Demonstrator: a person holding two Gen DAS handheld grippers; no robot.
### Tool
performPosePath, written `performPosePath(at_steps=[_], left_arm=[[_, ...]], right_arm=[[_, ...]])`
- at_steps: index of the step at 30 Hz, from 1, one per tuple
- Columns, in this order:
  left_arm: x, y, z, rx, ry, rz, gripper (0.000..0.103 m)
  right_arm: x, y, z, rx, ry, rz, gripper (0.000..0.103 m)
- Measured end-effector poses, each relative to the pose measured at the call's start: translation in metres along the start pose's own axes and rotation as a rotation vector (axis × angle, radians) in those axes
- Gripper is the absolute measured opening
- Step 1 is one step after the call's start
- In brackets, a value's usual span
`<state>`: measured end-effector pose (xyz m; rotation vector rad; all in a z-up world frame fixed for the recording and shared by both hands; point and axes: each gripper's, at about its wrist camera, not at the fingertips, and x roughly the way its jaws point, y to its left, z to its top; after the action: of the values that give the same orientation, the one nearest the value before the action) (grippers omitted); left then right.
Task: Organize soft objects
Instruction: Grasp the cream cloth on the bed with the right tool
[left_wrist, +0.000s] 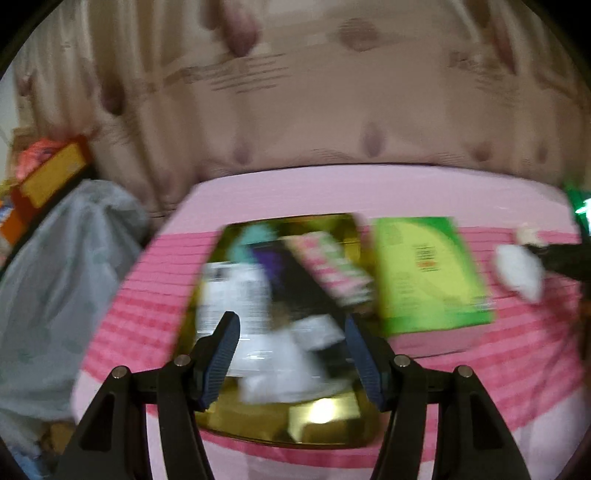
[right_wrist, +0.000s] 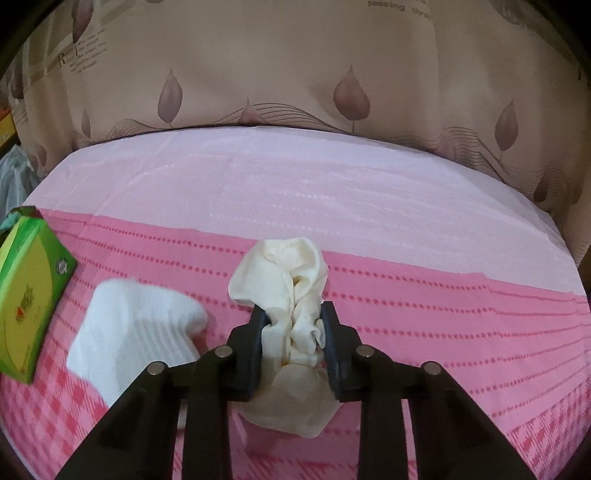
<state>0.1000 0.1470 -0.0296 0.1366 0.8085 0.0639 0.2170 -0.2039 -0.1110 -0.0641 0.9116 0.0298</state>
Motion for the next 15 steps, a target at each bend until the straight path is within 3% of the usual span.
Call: performPosePath(at_steps=[5,8,13,15], left_arm=[[-0.011,-0.06,0.01,0.068,0.002,-0.162,0.062],[-0.012,-0.1,0.018,0.107,0.022,-0.274,0.068],[-0.001,-0.155,0.027,0.148,0.072,-0.38,0.069],[0.006,-0.176,0.031,0.172,0.087,-0.39,0.069]], right_arm=[[-0.01,-0.01,-0.014,-0.009,-0.003,-0.011,0.025],[-0.017,-0.016,-0.024,-0.016,-0.002,-0.022,0.025],[-0.028,-0.032,-0.04,0.003,-0.003,-0.011,0.025],[-0.029,-0.036,-0.043,0.021,-0.003,0.007,0.026]])
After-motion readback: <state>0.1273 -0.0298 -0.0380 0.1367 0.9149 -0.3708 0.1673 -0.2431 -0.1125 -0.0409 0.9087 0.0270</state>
